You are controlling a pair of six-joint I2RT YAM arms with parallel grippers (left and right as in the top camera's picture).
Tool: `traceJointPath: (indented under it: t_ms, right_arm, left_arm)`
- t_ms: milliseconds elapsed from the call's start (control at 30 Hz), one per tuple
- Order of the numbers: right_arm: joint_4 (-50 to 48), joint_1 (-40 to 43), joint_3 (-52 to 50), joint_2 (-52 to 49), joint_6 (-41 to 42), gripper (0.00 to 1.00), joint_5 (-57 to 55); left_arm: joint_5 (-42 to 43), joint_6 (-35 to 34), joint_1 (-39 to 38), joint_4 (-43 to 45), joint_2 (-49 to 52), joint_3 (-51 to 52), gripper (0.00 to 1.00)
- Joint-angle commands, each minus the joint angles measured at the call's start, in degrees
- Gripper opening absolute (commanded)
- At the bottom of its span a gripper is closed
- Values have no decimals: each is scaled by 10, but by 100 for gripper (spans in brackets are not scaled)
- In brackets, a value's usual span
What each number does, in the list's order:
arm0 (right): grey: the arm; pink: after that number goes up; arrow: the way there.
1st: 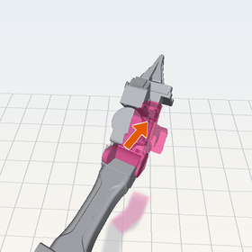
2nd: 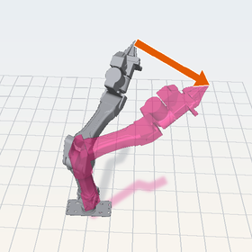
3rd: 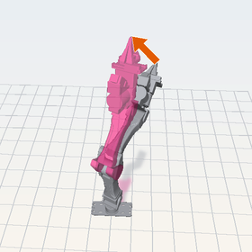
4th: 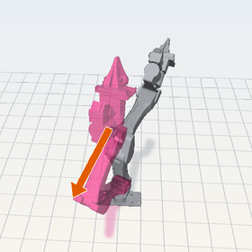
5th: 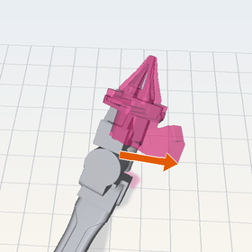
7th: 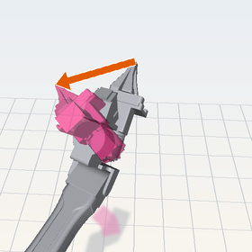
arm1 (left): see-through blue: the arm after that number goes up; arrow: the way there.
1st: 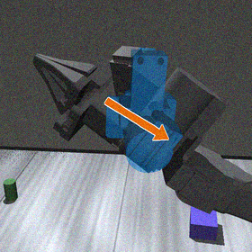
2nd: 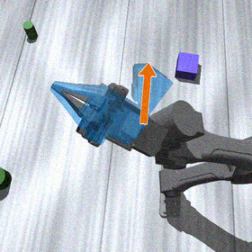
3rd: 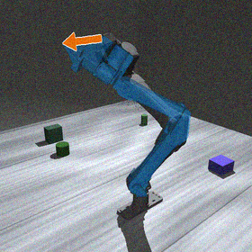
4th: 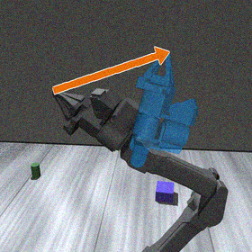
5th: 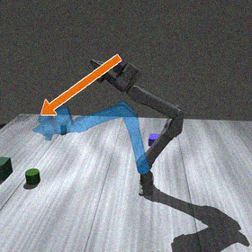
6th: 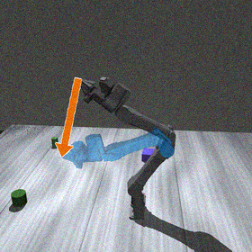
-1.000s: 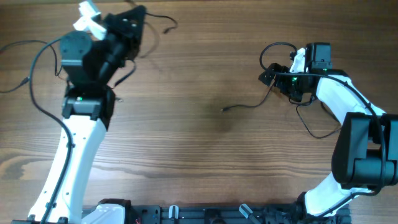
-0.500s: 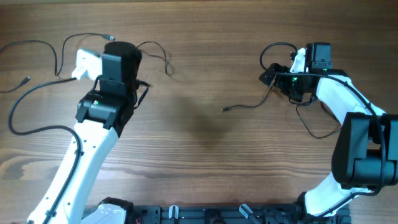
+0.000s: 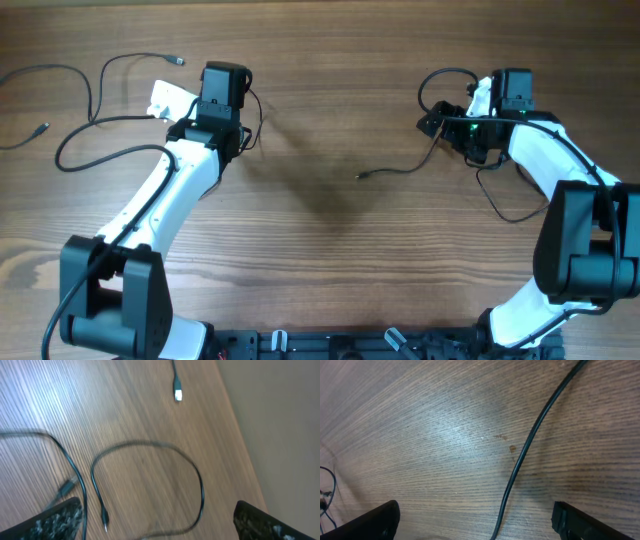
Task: Untangle cables
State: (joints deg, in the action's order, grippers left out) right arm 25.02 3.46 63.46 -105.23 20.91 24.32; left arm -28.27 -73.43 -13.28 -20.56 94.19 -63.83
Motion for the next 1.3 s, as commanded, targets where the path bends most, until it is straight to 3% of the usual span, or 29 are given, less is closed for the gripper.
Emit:
traceJointPath:
  t_ms: [0, 133, 233, 367, 467, 633, 733, 1067, 1267]
  right_arm:
    - [-5, -3, -1, 12, 1, 100, -6]
    - [-5, -3, -1, 12, 1, 100, -6]
    - [-5, -3, -1, 12, 1, 100, -6]
    - [-8, -3, -1, 12, 1, 100, -6]
    - [-10, -3, -1, 12, 1, 100, -6]
    - [-11, -3, -1, 12, 1, 100, -6]
    - [-10, -3, -1, 12, 1, 100, -6]
    - [-10, -3, -1, 12, 1, 100, -6]
    - [-10, -3, -1, 12, 1, 100, -6]
  left_arm:
    - [75, -77, 3, -19, 16, -1, 100]
    - [98, -94, 26, -50, 27, -1, 99]
    - [207, -33, 87, -78, 31, -8, 99]
    - [260, 0, 139, -167, 32, -36, 99]
    - [299, 43, 143, -184, 48, -51, 99]
    - [315, 116, 143, -288, 163, -179, 99]
    - [306, 122, 143, -341, 223, -246, 99]
    - [301, 115, 129, -328, 241, -235, 100]
    - [284, 115, 124, -259, 241, -166, 96]
